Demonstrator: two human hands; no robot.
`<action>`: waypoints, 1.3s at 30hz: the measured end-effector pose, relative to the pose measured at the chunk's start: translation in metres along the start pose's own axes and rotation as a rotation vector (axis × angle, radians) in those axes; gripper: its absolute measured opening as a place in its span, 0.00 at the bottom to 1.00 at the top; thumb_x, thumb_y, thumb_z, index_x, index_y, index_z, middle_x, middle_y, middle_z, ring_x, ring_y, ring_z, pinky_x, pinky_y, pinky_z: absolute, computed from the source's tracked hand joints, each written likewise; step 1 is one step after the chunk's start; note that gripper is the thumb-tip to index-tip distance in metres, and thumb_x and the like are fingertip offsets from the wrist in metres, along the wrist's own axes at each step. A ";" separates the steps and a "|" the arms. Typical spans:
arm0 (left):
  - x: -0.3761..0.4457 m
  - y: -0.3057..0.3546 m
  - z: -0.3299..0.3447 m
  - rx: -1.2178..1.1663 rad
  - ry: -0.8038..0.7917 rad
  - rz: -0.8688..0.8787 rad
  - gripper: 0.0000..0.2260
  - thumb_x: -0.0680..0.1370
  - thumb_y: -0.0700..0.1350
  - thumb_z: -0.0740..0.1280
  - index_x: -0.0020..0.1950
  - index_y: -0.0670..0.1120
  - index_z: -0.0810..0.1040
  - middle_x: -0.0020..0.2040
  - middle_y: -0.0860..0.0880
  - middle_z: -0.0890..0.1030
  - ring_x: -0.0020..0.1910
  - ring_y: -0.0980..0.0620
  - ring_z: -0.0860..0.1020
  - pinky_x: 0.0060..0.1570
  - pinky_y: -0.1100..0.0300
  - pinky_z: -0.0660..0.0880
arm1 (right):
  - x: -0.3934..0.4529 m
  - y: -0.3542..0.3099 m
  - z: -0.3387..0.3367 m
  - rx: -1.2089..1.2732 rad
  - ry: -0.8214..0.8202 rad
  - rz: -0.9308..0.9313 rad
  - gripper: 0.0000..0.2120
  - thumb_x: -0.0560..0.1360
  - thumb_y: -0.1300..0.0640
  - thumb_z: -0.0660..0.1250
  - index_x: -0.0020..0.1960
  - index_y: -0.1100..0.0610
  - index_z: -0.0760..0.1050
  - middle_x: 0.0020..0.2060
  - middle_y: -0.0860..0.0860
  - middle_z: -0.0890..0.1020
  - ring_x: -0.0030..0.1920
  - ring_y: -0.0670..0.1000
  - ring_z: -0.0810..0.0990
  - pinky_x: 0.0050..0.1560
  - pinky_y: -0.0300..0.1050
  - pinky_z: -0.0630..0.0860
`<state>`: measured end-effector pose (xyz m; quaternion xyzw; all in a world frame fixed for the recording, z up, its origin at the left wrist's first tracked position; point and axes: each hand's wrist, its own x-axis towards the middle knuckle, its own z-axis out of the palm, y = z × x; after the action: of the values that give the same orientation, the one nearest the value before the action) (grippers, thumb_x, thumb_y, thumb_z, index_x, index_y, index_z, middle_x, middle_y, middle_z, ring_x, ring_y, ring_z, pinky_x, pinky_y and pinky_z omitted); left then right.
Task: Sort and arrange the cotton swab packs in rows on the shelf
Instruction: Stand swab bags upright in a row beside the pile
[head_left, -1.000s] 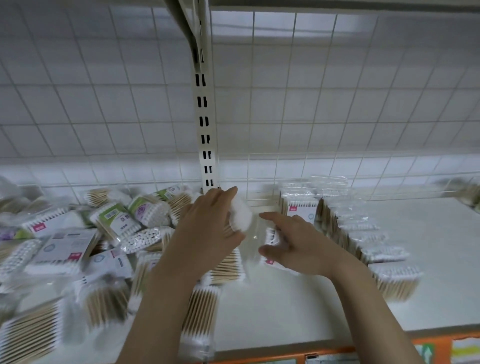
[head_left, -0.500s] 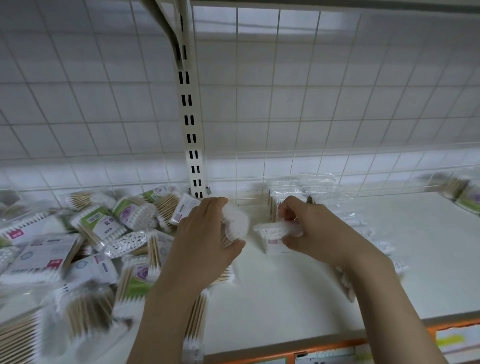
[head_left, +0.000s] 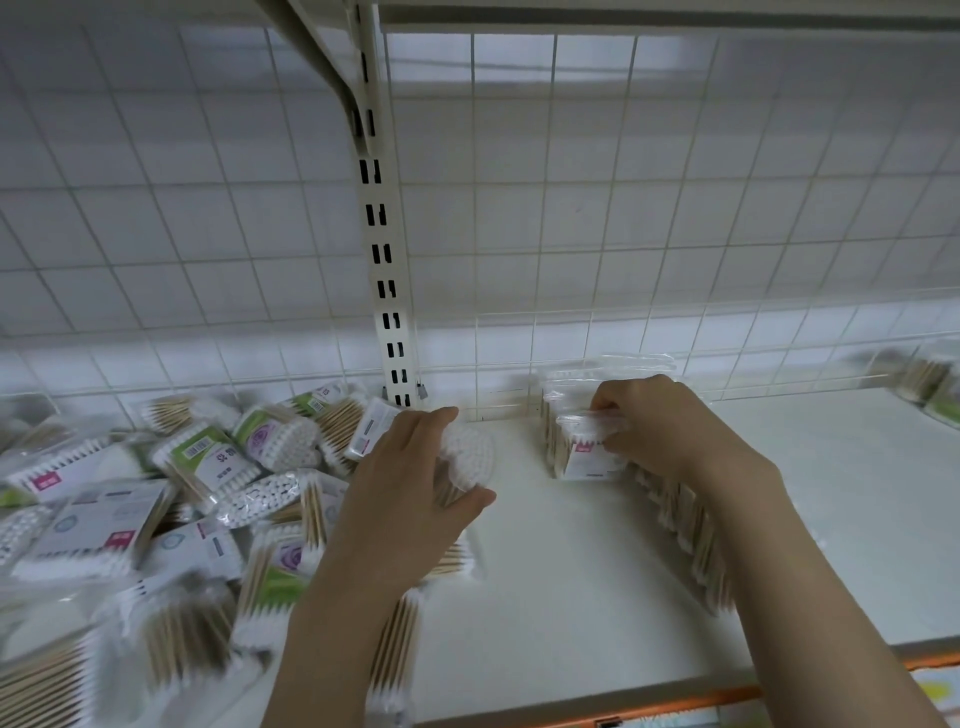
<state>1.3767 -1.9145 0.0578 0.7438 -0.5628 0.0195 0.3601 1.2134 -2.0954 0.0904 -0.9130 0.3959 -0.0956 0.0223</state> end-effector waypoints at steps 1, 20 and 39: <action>0.001 0.000 0.000 -0.002 -0.001 0.002 0.32 0.69 0.57 0.71 0.69 0.54 0.64 0.63 0.57 0.67 0.53 0.61 0.67 0.53 0.64 0.64 | 0.002 0.002 0.001 -0.016 0.001 0.001 0.17 0.70 0.63 0.62 0.56 0.50 0.74 0.50 0.49 0.80 0.51 0.53 0.75 0.43 0.41 0.65; 0.010 0.046 0.022 -0.075 0.053 0.054 0.28 0.69 0.54 0.72 0.67 0.51 0.68 0.61 0.57 0.69 0.51 0.65 0.64 0.52 0.64 0.63 | -0.003 0.018 -0.006 -0.043 0.100 0.012 0.23 0.70 0.59 0.66 0.64 0.48 0.69 0.57 0.48 0.74 0.60 0.53 0.68 0.51 0.42 0.59; 0.007 0.233 0.094 -0.020 0.319 0.005 0.30 0.68 0.51 0.73 0.67 0.46 0.69 0.58 0.56 0.66 0.53 0.68 0.62 0.51 0.75 0.61 | -0.117 0.174 -0.051 0.256 0.202 -0.142 0.14 0.76 0.49 0.64 0.61 0.50 0.74 0.55 0.43 0.78 0.56 0.46 0.73 0.59 0.42 0.68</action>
<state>1.1462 -1.9977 0.1114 0.7262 -0.5003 0.1327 0.4525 1.0007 -2.1277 0.1018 -0.9142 0.3153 -0.2377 0.0918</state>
